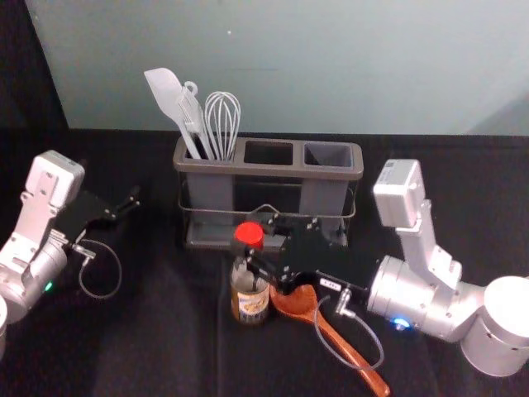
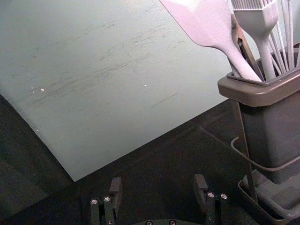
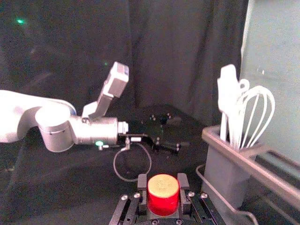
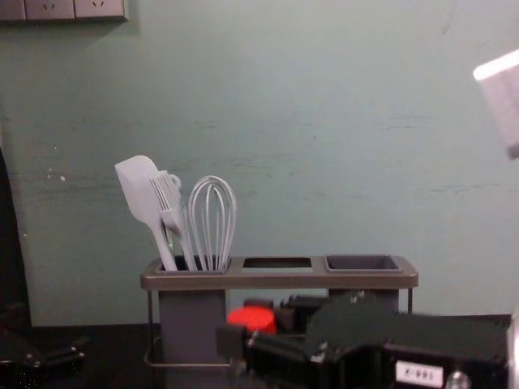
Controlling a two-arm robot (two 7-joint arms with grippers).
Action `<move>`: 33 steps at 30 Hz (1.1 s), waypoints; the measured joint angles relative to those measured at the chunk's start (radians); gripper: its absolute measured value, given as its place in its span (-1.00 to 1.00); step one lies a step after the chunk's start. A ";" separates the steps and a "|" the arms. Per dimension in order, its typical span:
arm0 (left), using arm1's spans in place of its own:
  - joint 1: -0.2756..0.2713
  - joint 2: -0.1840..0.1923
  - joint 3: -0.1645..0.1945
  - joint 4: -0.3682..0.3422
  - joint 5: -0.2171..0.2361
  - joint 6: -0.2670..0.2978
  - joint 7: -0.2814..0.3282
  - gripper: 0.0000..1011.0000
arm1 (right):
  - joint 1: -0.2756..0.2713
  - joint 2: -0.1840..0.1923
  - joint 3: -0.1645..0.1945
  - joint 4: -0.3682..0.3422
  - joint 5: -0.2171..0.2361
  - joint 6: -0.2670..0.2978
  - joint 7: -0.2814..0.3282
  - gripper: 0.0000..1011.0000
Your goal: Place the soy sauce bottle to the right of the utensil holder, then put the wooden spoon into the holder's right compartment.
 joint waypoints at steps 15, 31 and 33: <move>0.000 0.000 0.000 0.000 0.000 0.000 0.000 0.99 | -0.010 0.095 0.113 -0.190 0.067 0.031 -0.005 -0.23; 0.000 0.000 0.000 0.000 0.000 0.000 0.000 0.99 | -0.225 0.307 0.407 -0.318 0.179 0.056 -0.104 -0.23; 0.000 0.000 0.000 0.000 0.000 0.000 0.000 0.99 | -0.267 0.321 0.450 -0.315 0.187 0.046 -0.111 -0.23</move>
